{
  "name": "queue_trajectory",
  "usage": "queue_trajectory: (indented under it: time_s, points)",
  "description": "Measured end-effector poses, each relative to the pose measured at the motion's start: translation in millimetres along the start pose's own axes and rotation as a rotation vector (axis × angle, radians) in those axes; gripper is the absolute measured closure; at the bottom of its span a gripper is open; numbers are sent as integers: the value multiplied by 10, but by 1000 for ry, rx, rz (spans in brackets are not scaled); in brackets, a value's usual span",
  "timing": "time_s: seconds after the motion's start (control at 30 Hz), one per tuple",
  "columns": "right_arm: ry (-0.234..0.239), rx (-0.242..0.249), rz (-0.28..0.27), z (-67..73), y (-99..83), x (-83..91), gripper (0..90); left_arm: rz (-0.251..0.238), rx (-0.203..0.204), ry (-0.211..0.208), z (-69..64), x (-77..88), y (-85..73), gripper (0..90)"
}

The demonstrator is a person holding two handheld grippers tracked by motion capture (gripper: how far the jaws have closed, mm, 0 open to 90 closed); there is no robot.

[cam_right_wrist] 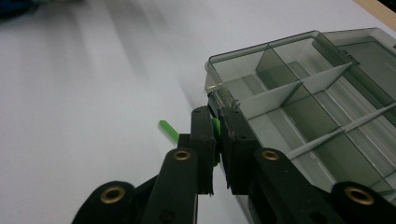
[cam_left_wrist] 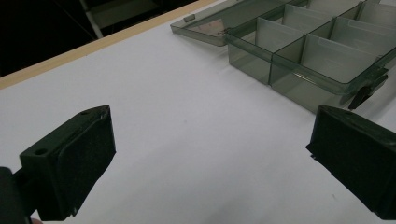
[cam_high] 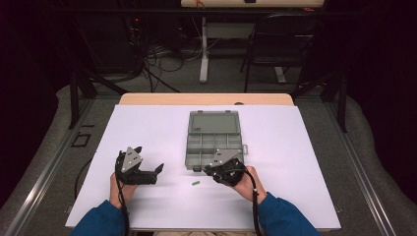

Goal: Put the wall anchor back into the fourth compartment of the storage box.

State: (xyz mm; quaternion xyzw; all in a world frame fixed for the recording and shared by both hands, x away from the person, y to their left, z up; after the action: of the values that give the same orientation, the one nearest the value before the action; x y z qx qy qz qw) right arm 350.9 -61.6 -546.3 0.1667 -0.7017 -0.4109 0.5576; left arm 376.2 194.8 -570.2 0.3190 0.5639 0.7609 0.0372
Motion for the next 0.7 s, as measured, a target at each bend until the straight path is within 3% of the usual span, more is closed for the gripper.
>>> queue_trajectory:
  time_s: [0.7]
  points:
    - [-86, -37, -41, -263, 21, 249, 840, -1, 2, -1, -1, -1, 1, 2]
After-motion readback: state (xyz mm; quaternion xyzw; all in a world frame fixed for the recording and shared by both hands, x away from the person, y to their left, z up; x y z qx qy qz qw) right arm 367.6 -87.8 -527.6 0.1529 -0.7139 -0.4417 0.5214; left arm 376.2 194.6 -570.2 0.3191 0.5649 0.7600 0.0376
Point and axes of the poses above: each handheld gripper's, and its own axes: x roughly backward along the jaws, y roughly out of its top, z roughly to its left, the point moved 6 cm from there along -x, roughly forward along the jaws, and after that the axes turned 5 degrees about y, right-handed, at the moved point
